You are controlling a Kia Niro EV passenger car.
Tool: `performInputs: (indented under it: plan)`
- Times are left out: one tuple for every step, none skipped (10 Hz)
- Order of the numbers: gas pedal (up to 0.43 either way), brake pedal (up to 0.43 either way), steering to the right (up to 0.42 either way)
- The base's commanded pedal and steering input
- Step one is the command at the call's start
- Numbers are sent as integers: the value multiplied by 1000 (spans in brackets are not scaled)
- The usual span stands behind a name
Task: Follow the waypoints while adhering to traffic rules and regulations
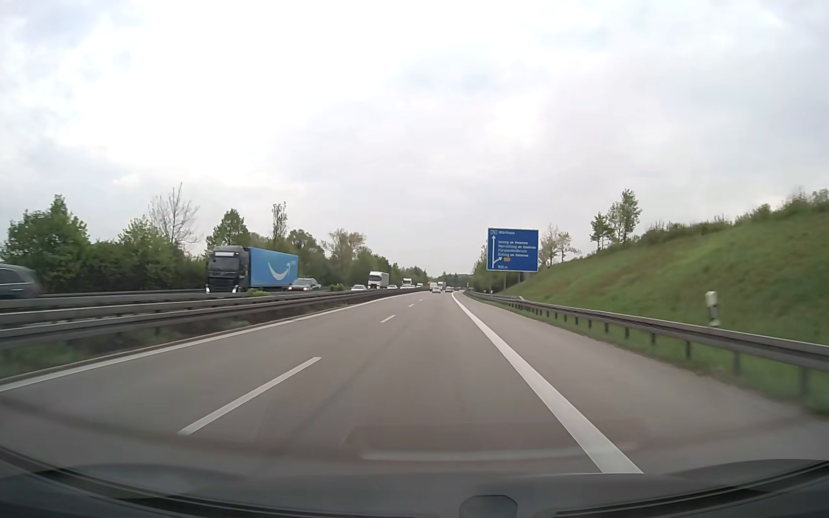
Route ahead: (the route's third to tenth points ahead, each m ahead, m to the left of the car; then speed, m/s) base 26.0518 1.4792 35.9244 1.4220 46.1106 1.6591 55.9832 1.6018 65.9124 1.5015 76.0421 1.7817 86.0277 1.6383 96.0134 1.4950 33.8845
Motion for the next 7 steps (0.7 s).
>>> performInputs:
  plan:
    - [280,0,-1]
    - [280,0,-2]
    - [280,0,-2]
    - [268,0,-2]
    - [268,0,-1]
    - [240,0,-1]
    - [240,0,0]
